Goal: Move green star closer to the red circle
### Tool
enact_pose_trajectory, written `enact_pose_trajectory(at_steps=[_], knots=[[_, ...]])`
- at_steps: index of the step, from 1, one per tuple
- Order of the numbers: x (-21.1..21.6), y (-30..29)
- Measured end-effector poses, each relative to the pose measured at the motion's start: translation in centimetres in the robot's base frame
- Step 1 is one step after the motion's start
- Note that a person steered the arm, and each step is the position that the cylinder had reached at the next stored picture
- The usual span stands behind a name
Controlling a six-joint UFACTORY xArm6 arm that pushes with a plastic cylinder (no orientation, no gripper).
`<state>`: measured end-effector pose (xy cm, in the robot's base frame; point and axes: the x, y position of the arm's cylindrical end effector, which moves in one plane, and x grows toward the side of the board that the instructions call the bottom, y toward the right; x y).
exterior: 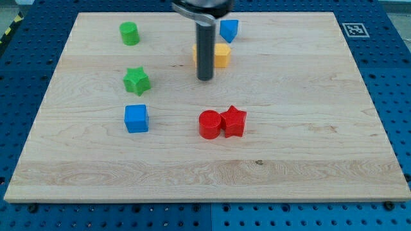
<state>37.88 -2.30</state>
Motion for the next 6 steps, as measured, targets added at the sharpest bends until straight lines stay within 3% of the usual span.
enact_pose_trajectory(at_steps=[3, 4, 6], knots=[[-3.1, -3.0], [-5.7, -7.8], [-5.9, -16.3]])
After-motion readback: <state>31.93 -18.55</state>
